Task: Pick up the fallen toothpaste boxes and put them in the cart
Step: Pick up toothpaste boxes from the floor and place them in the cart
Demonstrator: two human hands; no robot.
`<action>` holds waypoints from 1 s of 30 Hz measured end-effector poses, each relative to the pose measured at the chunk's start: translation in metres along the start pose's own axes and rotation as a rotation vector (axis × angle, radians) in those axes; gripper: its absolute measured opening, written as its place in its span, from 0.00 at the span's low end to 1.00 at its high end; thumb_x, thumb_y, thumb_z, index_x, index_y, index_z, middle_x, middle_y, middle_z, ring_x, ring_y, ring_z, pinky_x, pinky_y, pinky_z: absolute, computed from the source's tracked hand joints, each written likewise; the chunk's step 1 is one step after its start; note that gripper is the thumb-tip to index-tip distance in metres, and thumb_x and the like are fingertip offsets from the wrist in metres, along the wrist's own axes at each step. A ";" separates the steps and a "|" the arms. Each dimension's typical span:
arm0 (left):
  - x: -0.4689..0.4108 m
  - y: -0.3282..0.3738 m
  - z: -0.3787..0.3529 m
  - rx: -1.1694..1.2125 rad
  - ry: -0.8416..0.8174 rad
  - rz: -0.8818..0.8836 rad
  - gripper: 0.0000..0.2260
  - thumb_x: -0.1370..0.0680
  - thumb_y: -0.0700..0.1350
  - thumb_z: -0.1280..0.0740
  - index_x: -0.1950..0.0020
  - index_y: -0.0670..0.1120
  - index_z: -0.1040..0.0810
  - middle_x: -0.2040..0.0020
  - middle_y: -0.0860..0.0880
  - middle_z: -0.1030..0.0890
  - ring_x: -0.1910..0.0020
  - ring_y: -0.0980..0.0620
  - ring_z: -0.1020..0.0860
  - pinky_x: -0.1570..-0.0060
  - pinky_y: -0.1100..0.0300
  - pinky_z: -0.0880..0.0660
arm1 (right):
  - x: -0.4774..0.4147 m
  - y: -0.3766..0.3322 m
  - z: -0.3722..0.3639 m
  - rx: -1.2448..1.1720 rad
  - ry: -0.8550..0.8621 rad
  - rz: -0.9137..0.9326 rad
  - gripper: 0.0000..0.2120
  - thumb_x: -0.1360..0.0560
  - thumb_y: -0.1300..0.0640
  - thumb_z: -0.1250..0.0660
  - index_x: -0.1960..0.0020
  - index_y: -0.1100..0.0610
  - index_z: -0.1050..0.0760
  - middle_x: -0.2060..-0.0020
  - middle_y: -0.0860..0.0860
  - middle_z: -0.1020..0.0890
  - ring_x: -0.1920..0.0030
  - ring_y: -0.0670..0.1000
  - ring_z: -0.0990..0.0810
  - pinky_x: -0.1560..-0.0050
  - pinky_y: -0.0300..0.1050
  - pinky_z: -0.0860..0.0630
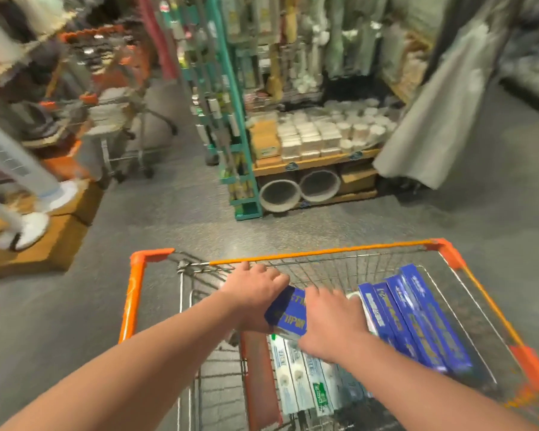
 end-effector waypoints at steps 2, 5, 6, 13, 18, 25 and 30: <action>-0.012 0.003 -0.020 -0.045 0.031 -0.142 0.32 0.32 0.67 0.29 0.37 0.51 0.33 0.40 0.49 0.24 0.41 0.44 0.25 0.41 0.48 0.32 | 0.007 -0.007 -0.028 -0.028 -0.019 -0.163 0.32 0.34 0.42 0.28 0.37 0.53 0.36 0.40 0.50 0.25 0.38 0.56 0.25 0.43 0.56 0.29; -0.029 0.009 -0.057 -0.092 0.050 -0.338 0.30 0.32 0.62 0.28 0.36 0.52 0.34 0.41 0.49 0.24 0.41 0.44 0.25 0.41 0.48 0.34 | 0.014 -0.022 -0.071 -0.096 -0.037 -0.403 0.32 0.34 0.42 0.28 0.37 0.52 0.36 0.39 0.51 0.26 0.37 0.55 0.25 0.44 0.55 0.29; -0.035 0.011 -0.070 -0.114 0.038 -0.397 0.31 0.32 0.61 0.27 0.35 0.52 0.34 0.40 0.50 0.24 0.40 0.44 0.26 0.39 0.47 0.35 | 0.014 -0.027 -0.084 -0.129 -0.027 -0.472 0.32 0.34 0.43 0.28 0.37 0.52 0.36 0.39 0.51 0.26 0.37 0.55 0.25 0.44 0.54 0.29; -0.063 0.035 -0.161 -0.309 -0.062 -0.683 0.36 0.30 0.59 0.25 0.28 0.53 0.39 0.33 0.49 0.28 0.32 0.44 0.31 0.26 0.40 0.44 | 0.010 -0.056 -0.187 -0.286 -0.020 -0.838 0.18 0.22 0.52 0.38 0.34 0.52 0.36 0.35 0.50 0.25 0.34 0.53 0.26 0.40 0.51 0.29; -0.077 0.034 -0.198 -0.356 -0.073 -0.743 0.36 0.28 0.59 0.26 0.28 0.54 0.43 0.32 0.50 0.29 0.31 0.45 0.30 0.28 0.43 0.43 | -0.016 -0.062 -0.227 -0.310 0.173 -0.920 0.17 0.24 0.61 0.50 0.46 0.56 0.24 0.51 0.54 0.18 0.52 0.57 0.17 0.53 0.54 0.23; -0.089 0.036 -0.230 -0.366 0.015 -0.810 0.30 0.25 0.58 0.31 0.29 0.52 0.41 0.31 0.49 0.30 0.31 0.43 0.30 0.26 0.39 0.45 | -0.026 -0.071 -0.274 -0.307 0.273 -0.978 0.12 0.30 0.63 0.48 0.62 0.62 0.26 0.71 0.58 0.23 0.73 0.57 0.23 0.70 0.49 0.29; -0.100 0.034 -0.241 -0.343 0.026 -0.823 0.30 0.25 0.59 0.31 0.31 0.53 0.42 0.30 0.50 0.29 0.31 0.44 0.30 0.24 0.39 0.46 | -0.032 -0.072 -0.276 -0.349 0.155 -0.962 0.07 0.35 0.65 0.32 0.58 0.64 0.26 0.67 0.61 0.22 0.68 0.59 0.22 0.69 0.48 0.34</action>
Point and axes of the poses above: each hand's wrist, its own x-axis away from the middle knuckle, its own z-axis out of the back of the hand, y = z × x, the point moved 6 cm from there along -x, towards the middle knuckle
